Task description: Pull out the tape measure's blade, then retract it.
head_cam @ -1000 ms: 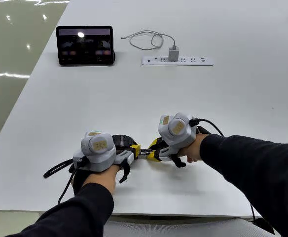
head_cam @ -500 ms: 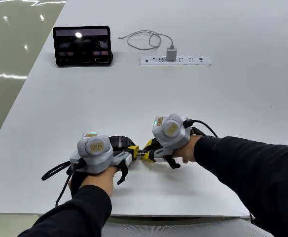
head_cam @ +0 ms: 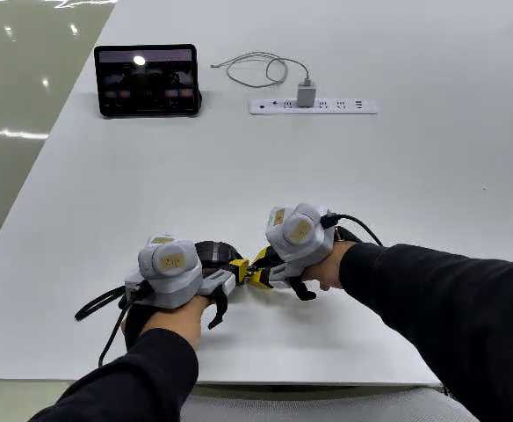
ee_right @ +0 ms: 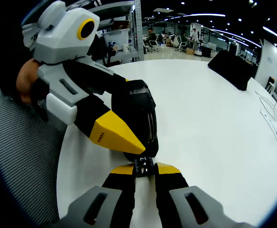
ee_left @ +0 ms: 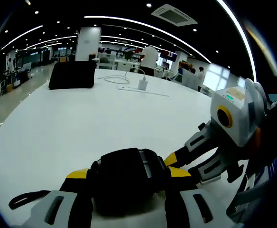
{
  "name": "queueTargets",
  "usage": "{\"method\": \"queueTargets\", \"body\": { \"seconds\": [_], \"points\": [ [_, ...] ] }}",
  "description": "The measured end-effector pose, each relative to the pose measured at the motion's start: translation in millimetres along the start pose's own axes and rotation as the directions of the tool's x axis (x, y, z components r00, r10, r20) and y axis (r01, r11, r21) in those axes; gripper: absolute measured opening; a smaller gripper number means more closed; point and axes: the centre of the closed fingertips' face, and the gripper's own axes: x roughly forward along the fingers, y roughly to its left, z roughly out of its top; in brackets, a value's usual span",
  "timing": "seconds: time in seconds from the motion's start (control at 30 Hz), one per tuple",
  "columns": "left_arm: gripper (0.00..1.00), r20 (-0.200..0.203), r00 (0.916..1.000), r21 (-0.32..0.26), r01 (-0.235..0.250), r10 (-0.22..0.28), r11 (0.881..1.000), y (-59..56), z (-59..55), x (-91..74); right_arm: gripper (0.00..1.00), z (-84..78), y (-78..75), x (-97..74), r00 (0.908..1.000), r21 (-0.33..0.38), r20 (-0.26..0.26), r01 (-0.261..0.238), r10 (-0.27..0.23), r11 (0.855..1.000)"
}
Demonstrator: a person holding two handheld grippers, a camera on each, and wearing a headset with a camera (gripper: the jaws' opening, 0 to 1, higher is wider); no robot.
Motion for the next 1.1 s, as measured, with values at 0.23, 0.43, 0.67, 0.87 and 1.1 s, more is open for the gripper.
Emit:
{"method": "queueTargets", "body": {
  "seconds": [0.23,0.43,0.67,0.87,1.1],
  "points": [
    [0.57,0.011,0.9999,-0.012,0.003,-0.003,1.0,1.6,0.7,0.2,0.11,1.8,-0.7,3.2,0.9998,0.001,-0.015,0.011,-0.011,1.0],
    [0.57,0.012,0.9999,-0.025,0.003,-0.003,1.0,2.7,0.9,1.0,0.12,-2.1,-2.9,-1.7,0.9996,0.013,-0.001,0.029,-0.029,0.999],
    [0.56,0.013,0.9999,-0.021,0.011,-0.011,1.0,2.4,1.0,0.5,0.1,2.1,-0.1,1.3,0.999,-0.034,0.026,0.037,-0.037,0.999],
    [0.57,0.014,0.9998,-0.021,0.014,-0.014,1.0,1.8,1.4,0.4,0.09,2.8,-1.0,2.3,0.9993,-0.027,0.025,0.028,-0.028,0.999],
    [0.57,0.015,0.9998,-0.021,0.013,-0.013,1.0,1.8,1.3,0.6,0.1,2.9,-1.2,3.0,0.9995,-0.024,0.016,0.027,-0.027,0.999]
  ]
}}
